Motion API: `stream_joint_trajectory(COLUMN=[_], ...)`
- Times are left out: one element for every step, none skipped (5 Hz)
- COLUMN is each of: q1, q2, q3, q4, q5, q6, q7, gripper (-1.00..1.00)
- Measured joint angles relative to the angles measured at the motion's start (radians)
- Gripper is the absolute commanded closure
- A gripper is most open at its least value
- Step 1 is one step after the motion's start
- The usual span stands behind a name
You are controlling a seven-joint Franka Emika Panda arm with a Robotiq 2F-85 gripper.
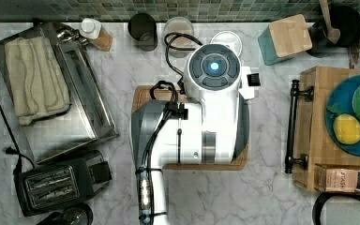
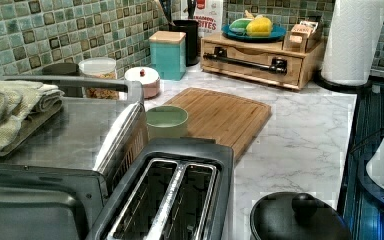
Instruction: Open the drawer.
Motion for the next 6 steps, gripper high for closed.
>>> stream_joint_trajectory(q1=[0.001,-0.001,0.0,0.0,-0.02,-0.046], q2=[0.001,0.012,0.025,0.015,0.018,0.04], q3=[0.0,0.0,-0.007,-0.029,-0.043,-0.072], q4=[-0.006,-0.009,-0.017,-0.08,-0.101,-0.102], q5=[-0.001,-0.002,0.0,-0.002,-0.002,-0.002], q6=[0.009,0.008,0.009,0.212,0.232,0.197], q7=[0.0,-0.003,-0.02,-0.201,-0.442,-0.583], gripper=[-1.0,-1.0,-1.0,-1.0,-1.0,-1.0])
